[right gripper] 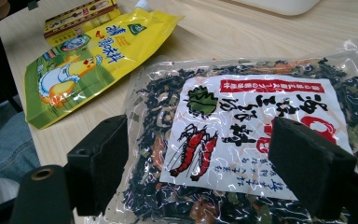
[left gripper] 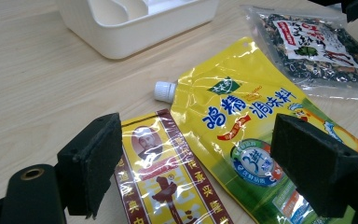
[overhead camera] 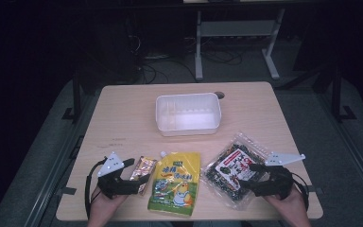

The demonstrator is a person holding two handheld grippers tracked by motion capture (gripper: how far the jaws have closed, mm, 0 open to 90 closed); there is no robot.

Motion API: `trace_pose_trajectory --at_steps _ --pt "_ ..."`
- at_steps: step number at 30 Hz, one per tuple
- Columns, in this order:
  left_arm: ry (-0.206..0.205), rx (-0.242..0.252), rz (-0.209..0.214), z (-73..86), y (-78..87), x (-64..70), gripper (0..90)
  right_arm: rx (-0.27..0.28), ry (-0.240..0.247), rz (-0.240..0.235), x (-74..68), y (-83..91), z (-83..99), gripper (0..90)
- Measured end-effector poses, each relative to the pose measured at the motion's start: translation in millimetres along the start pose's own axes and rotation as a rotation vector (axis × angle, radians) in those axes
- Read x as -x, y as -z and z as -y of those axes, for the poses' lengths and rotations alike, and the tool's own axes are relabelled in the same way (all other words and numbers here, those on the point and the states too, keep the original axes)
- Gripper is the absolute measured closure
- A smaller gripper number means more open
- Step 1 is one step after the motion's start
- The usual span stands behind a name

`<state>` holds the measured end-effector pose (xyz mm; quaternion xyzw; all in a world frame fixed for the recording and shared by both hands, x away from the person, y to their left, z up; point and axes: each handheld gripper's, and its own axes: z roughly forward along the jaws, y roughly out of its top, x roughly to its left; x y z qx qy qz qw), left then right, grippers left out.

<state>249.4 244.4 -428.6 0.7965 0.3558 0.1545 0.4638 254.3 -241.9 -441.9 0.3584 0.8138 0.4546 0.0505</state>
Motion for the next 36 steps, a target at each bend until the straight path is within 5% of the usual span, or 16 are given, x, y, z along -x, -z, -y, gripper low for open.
trace_pose_trajectory --at_steps 18,36 --pt "-0.029 -0.03 0.051 -6.4 -15.3 14.8 16.4 -0.003 -0.028 0.043 10.3 9.1 -1.8 16.7" --pt "-0.066 -0.064 0.1 -16.2 -30.7 33.5 16.9 -0.06 -0.103 0.232 48.2 35.8 -12.8 24.0"
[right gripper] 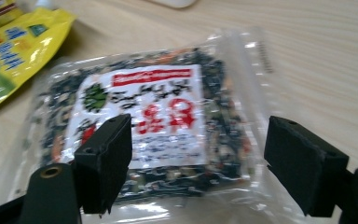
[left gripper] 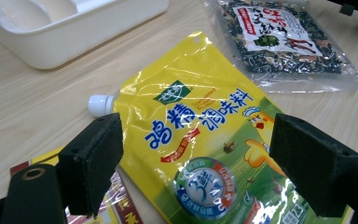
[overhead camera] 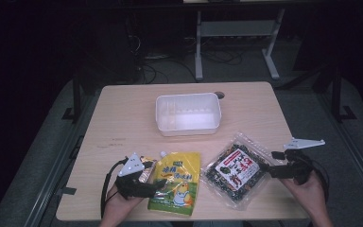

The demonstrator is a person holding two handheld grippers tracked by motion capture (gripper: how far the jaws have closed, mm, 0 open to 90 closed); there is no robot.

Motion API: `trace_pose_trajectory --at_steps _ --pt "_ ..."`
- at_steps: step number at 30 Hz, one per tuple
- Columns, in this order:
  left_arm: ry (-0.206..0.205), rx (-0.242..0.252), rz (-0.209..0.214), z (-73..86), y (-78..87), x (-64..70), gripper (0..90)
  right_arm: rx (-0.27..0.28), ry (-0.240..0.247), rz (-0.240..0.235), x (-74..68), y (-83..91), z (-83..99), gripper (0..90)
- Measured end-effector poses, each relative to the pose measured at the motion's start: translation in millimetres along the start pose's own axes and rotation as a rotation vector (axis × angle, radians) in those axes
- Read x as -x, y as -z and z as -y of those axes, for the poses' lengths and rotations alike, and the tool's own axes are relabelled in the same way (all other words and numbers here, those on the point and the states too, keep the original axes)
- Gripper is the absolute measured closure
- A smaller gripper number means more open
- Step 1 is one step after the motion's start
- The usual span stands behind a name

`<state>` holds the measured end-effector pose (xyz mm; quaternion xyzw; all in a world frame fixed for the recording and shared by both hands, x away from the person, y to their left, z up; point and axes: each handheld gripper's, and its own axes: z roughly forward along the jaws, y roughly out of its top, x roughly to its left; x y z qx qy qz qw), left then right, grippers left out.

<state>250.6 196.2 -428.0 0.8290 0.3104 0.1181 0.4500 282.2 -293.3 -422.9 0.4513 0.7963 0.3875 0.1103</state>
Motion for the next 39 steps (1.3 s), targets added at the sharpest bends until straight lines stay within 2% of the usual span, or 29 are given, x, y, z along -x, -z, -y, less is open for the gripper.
trace_pose_trajectory --at_steps 5,14,15,19,20,25,26,33,39 --pt "-0.017 -0.013 0.007 -6.1 -4.7 3.6 17.4 -0.034 -0.067 0.023 24.1 1.5 -6.4 27.2" --pt "-0.053 -0.035 0.035 -19.6 -19.0 15.1 18.4 -0.068 -0.11 0.06 44.7 2.0 -8.0 31.2" --pt "-0.058 -0.037 0.039 -21.5 -20.7 16.4 18.4 -0.083 -0.132 0.065 50.6 2.6 -6.1 32.6" --pt "-0.066 -0.052 0.06 -28.8 -28.4 21.2 18.4 -0.107 -0.173 0.063 57.0 2.3 -1.9 36.0" --pt "-0.066 -0.054 0.064 -30.4 -30.2 22.4 18.3 -0.12 -0.183 0.059 60.5 2.2 1.6 40.2" --pt "-0.074 -0.064 0.085 -37.0 -39.4 28.0 18.4 -0.143 -0.199 0.065 65.0 1.5 7.1 44.1" --pt "-0.079 -0.071 0.092 -38.9 -42.4 29.5 18.4 -0.146 -0.21 0.058 67.4 1.0 9.8 47.9" --pt "-0.082 -0.093 0.115 -43.4 -51.5 31.8 18.3 -0.18 -0.252 0.015 72.1 -6.3 16.1 56.5" --pt "-0.09 -0.104 0.126 -47.0 -55.4 33.5 18.3 -0.186 -0.267 -0.01 74.1 -9.5 18.1 63.4"
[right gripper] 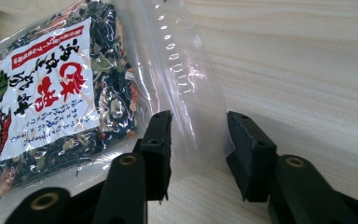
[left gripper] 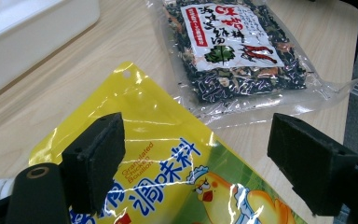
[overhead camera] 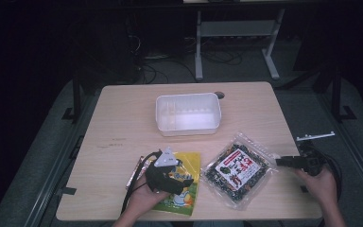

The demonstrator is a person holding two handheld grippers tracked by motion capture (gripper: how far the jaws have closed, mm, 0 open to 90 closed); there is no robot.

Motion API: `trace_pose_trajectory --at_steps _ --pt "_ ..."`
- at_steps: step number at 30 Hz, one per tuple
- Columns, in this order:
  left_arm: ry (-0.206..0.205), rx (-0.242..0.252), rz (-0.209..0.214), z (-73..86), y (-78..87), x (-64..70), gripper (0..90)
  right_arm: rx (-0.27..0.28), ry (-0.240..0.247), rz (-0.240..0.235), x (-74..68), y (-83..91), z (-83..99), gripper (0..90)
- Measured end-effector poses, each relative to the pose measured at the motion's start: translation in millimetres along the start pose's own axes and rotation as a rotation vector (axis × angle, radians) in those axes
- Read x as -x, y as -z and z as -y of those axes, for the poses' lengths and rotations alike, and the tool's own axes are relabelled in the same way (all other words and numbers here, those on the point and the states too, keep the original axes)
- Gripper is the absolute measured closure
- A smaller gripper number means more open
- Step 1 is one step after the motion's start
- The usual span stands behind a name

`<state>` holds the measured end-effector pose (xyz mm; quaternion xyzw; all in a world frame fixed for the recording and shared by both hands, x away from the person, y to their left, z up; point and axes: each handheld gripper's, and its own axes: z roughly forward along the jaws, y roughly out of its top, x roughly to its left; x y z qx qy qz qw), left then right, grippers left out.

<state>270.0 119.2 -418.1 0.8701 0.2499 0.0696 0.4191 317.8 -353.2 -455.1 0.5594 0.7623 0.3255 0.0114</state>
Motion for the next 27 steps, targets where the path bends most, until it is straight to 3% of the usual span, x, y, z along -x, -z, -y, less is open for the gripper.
trace_pose_trajectory --at_steps 11,27 --pt "0.006 -0.03 0.046 -13.5 -19.5 -0.5 18.2 0.017 0.026 0.0 -2.4 5.9 0.2 88.3" --pt "0.014 -0.086 0.101 -38.2 -52.7 -11.1 19.0 0.125 0.13 0.003 -33.6 47.4 -11.3 89.6"
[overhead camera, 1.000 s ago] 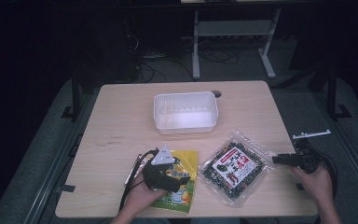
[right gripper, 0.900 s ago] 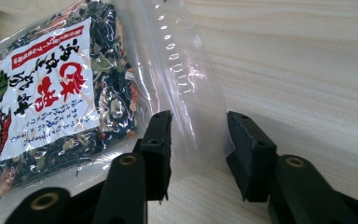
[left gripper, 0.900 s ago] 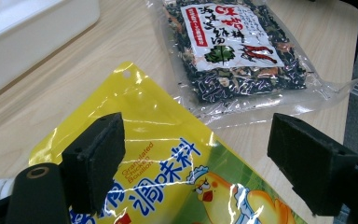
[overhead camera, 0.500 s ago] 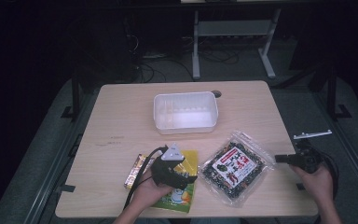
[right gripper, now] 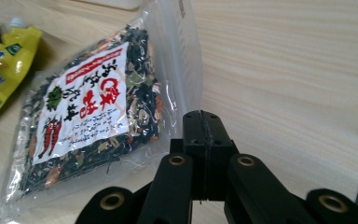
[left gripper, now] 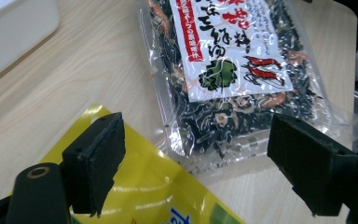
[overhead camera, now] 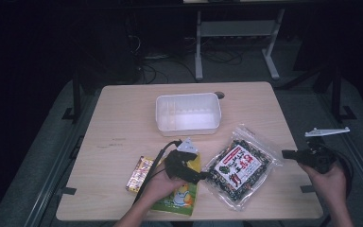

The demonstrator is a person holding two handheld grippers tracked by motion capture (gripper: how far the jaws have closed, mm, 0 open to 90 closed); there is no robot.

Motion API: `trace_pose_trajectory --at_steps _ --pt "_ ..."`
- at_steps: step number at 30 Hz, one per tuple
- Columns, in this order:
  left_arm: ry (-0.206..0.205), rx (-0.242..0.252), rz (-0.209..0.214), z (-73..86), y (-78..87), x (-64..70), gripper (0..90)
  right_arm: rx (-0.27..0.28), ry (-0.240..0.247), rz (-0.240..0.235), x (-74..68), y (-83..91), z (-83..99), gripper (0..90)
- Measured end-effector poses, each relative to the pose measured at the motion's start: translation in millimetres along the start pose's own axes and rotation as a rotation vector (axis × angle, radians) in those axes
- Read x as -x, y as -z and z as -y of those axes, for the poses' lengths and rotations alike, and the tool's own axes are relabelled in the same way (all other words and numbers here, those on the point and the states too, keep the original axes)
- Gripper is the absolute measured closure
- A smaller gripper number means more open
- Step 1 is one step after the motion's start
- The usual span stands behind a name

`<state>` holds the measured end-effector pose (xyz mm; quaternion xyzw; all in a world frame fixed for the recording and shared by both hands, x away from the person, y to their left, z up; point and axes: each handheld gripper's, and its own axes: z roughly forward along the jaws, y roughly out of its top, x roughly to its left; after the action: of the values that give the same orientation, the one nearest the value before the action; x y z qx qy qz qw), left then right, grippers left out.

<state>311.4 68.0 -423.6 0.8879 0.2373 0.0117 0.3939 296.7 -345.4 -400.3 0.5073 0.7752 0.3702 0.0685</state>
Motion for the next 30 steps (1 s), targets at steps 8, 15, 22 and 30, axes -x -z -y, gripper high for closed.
trace_pose_trajectory --at_steps 8,15,22,30 --pt "0.011 -0.021 0.036 -15.1 -19.3 -11.1 19.9 0.061 0.061 -0.024 -19.4 22.8 -14.2 89.6" --pt "0.044 -0.047 0.111 -25.5 -39.0 -23.1 21.8 0.094 0.125 -0.029 -35.6 37.8 -25.9 89.6" --pt "0.089 -0.08 0.191 -27.6 -52.3 -32.5 22.1 0.111 0.173 -0.039 -48.6 46.7 -37.0 89.7" --pt "0.144 -0.091 0.33 -25.7 -57.1 -46.1 27.9 0.131 0.182 -0.082 -53.5 49.9 -44.9 89.7"
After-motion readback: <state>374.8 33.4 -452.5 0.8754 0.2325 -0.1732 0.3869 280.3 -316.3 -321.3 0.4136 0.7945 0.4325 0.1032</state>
